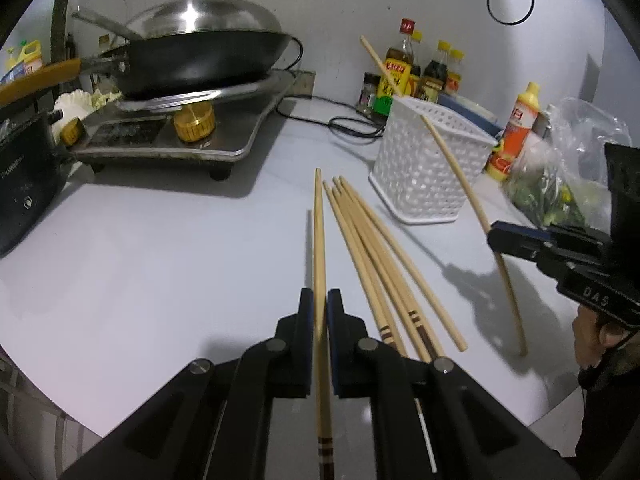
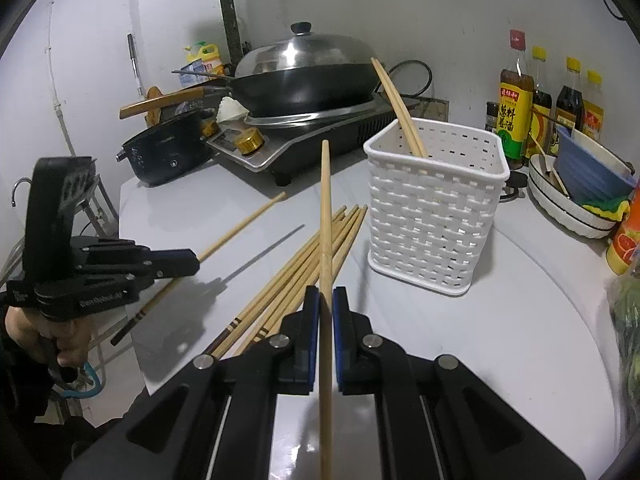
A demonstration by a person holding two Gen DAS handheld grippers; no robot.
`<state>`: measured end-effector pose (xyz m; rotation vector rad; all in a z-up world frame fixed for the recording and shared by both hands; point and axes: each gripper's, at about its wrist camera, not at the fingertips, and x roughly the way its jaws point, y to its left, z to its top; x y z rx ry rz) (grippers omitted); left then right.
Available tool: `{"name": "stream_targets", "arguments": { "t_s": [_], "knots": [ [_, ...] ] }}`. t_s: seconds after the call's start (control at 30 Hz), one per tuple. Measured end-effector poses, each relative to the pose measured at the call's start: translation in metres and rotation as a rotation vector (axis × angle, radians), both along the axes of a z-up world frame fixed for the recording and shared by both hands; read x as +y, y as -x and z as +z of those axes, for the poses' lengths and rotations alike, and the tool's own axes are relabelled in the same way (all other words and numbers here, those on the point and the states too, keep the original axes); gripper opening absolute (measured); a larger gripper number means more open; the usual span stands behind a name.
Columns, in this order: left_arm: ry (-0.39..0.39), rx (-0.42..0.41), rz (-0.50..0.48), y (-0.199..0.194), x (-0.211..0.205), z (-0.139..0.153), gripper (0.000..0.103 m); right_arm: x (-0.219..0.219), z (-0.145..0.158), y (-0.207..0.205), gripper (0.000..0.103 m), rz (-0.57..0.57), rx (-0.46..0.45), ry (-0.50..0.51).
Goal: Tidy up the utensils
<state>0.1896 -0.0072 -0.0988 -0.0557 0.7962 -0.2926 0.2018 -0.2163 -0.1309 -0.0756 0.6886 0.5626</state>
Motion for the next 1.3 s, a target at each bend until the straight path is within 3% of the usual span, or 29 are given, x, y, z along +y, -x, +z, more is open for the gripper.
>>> {"name": "stream_targets", "arguments": {
  "t_s": [0.77,1.3],
  "knots": [
    [0.021,-0.182,-0.06,0.008,-0.018,0.084,0.006,-0.015,0.057,0.013,0.006,-0.025,-0.106,-0.007],
    [0.049,-0.262,-0.102,-0.015,-0.03,0.12,0.006,-0.038,0.094,0.005,0.006,-0.084,-0.182,-0.027]
  ]
}}
